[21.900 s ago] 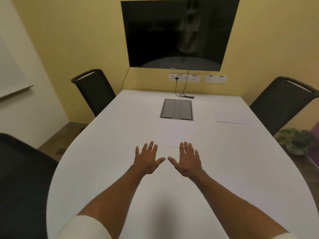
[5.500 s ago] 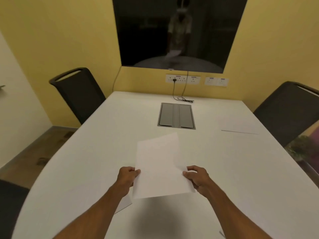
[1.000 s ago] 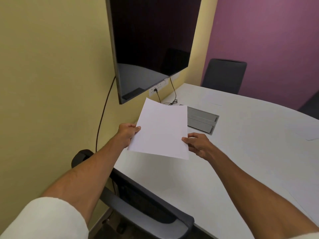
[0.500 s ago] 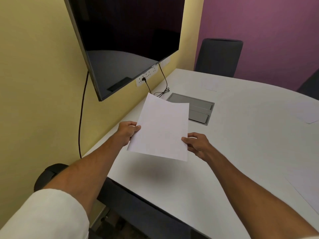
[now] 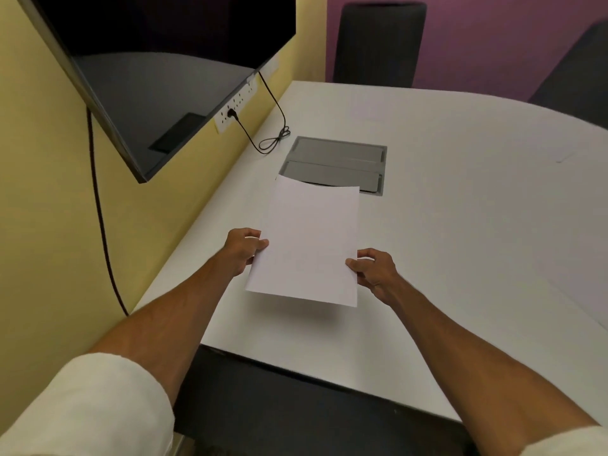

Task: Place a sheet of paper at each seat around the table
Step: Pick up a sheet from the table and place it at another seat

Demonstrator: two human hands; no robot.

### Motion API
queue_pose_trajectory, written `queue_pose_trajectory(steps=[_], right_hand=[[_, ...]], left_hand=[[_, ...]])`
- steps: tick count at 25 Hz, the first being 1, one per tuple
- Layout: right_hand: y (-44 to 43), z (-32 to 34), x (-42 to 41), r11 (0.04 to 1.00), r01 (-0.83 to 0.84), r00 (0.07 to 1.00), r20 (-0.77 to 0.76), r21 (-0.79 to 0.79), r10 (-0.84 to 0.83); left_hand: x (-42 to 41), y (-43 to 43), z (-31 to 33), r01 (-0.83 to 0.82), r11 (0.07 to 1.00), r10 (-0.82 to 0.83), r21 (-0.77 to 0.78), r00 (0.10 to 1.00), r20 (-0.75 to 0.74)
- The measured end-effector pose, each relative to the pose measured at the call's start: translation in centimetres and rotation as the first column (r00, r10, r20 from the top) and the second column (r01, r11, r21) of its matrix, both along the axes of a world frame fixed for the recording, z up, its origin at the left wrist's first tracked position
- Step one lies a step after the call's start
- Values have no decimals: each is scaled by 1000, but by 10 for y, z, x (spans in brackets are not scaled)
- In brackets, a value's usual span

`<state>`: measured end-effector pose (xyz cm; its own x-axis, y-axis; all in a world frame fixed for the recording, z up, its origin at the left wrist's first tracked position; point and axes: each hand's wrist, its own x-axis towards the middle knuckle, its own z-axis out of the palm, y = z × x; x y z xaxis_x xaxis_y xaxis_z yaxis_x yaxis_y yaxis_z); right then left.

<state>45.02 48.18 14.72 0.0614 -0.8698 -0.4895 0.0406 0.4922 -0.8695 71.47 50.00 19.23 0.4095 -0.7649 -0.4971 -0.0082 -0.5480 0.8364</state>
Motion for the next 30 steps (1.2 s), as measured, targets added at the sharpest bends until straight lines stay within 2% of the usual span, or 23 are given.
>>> queue_pose_trajectory(steps=[8, 15, 18, 30], right_hand=[[6, -71, 27, 986, 123, 980, -168, 112, -103], [1, -109, 39, 983, 147, 933, -344, 108, -101], [1, -116, 44, 989, 123, 911, -405, 86, -79], [0, -133, 49, 989, 143, 839, -533, 23, -109]], left_hand=[[21, -24, -83, 111, 986, -118, 122, 992, 47], [30, -32, -137, 130, 977, -152, 168, 981, 124], [33, -31, -146, 158, 974, -187, 165, 966, 177], [35, -36, -171, 224, 962, -254, 158, 945, 206]])
